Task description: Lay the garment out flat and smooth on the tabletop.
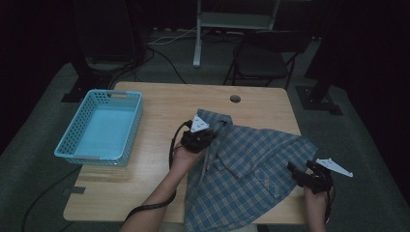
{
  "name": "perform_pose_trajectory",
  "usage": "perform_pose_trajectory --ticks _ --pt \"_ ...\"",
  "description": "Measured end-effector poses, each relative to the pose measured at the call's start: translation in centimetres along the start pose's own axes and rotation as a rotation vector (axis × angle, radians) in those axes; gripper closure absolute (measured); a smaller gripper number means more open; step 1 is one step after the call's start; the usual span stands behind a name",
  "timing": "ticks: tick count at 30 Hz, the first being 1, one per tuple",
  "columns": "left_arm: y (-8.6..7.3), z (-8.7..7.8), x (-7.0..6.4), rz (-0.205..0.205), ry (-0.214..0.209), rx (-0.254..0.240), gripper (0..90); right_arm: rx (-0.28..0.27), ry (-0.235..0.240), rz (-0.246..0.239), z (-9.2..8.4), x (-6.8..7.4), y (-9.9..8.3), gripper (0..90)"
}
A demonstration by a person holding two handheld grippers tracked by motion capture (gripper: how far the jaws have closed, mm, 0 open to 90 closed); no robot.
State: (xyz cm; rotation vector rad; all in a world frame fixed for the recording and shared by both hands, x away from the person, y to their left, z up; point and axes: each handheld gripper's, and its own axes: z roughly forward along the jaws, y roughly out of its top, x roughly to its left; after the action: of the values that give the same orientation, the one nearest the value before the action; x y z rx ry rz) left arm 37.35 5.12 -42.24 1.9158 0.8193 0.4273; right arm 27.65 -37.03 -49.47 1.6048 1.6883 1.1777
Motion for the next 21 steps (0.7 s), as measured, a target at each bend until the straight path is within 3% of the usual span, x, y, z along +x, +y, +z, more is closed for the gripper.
perform_pose_trajectory --ticks 3,8,14,18,21 --pt "-0.1 -1.8 1.6 -0.013 0.023 -0.020 85.4 0.002 -0.003 -0.001 0.0 0.0 0.0 15.1" --pt "-1.0 -4.6 4.4 -0.073 0.071 -0.026 85.3 -0.001 -0.004 0.002 0.0 0.0 0.0 15.1" --pt "-3.1 -7.0 6.8 -0.151 0.107 -0.036 83.2 -0.001 -0.003 0.014 0.0 -0.1 0.0 15.1" --pt "-4.6 -8.2 7.8 -0.193 0.169 -0.013 83.1 0.001 -0.005 0.021 0.0 -0.1 0.0 15.1" --pt "-5.5 -9.1 8.4 -0.238 0.228 0.006 64.1 0.002 -0.007 0.015 0.0 0.0 0.0 15.1"
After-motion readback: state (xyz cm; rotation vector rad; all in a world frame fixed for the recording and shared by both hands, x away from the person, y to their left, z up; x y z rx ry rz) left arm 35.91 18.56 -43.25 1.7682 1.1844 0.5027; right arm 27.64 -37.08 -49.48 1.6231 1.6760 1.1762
